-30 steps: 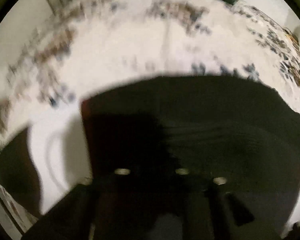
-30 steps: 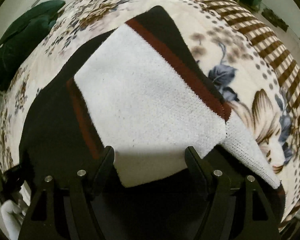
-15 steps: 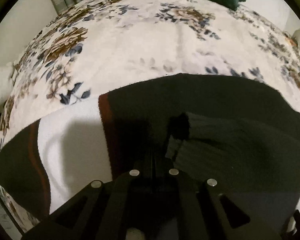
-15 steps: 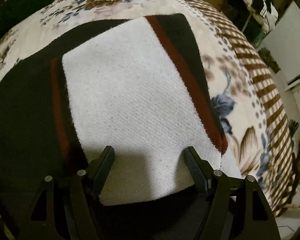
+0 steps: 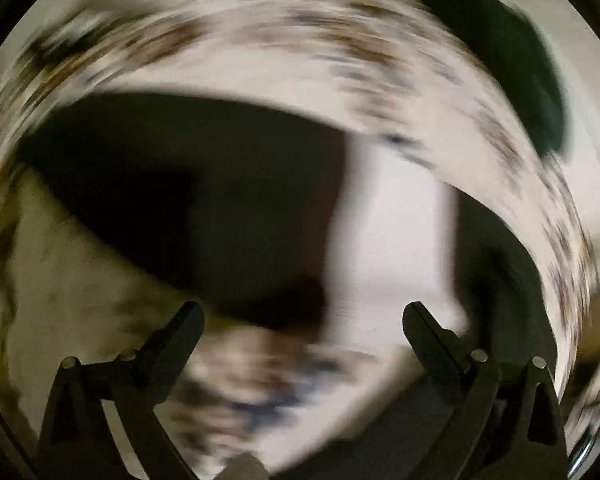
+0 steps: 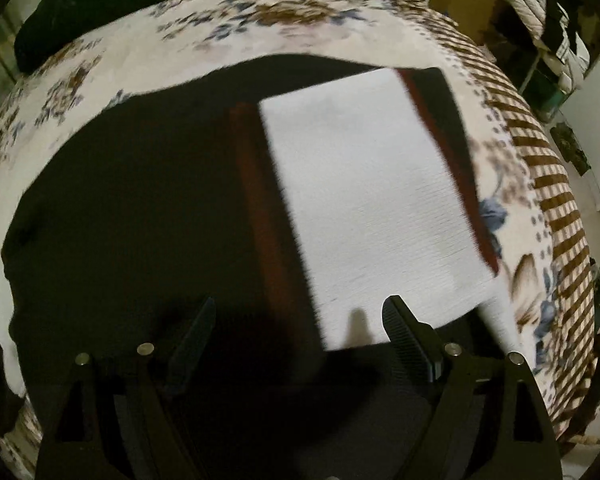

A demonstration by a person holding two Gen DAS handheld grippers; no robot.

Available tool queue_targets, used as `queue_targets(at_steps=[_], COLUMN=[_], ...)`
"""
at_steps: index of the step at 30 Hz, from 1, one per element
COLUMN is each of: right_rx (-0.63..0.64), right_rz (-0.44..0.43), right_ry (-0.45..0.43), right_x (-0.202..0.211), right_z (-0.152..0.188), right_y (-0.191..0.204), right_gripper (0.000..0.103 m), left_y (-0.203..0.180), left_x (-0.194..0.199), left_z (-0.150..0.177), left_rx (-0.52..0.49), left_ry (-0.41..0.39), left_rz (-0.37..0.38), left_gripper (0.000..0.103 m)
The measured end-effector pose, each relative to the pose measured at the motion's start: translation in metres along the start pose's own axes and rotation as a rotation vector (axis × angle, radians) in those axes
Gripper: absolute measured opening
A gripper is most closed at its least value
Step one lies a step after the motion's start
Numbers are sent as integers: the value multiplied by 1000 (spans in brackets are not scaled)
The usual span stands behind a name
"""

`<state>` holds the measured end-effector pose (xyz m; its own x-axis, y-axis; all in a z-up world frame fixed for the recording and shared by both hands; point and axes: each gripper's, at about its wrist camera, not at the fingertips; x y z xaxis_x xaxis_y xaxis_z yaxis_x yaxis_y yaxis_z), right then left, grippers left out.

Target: Fold small clothes

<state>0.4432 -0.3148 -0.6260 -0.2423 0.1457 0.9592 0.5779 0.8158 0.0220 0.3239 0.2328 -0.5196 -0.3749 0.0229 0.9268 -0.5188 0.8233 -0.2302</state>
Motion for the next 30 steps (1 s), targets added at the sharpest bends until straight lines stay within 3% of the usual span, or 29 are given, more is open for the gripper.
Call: queue_targets(at_steps=[2,5,8,11,13,15,16,22,26,30], right_rx=[10,21,41,51,53,56,57,90,110,124], right_rz=[4,5,18,32,39,46,49,84,100,119], right_ry=[8,7,-7,-9,-7,-12,-17,-75,-106,-103], right_x=[-3,-6,-7,-10,-13,-13,-12,2,9,5], right_z=[7,13,20,25,27,28,29,28,22,15], right_y=[11,23,36,45,50,55,58,73,81,82], right_gripper=[87,87,87,87,87,87,87,87,87,87], left_y=[62,133,178,201,205,205,204,173,108,24], left_x=[-5,-9,-13,-17,-15,-15,-16,25,72,110], left_z=[-2,-7,-17,-34,-47,-59,-64,-82,-91,-88], left_rx=[186,399,543,588,560,512,490,299,67,-172], left_ry=[-11,-86,-153,-199,-233,-248,-241,-343,-443,-490], left_rz=[-28,-85,-89,-71,-83,-90,-93,-160,-195,-167], left_gripper=[102,101,101,99,87,24,17,13,13,13])
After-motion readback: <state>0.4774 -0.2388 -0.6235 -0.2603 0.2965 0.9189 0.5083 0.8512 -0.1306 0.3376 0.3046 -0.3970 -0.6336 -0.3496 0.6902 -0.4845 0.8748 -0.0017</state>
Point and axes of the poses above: each gripper's, at about its wrist camera, not at the fingertips, and x roughly against the way its jaws point, y to its left, z to its underside, and after that the axes turned 11 degrees about -x, right-handed
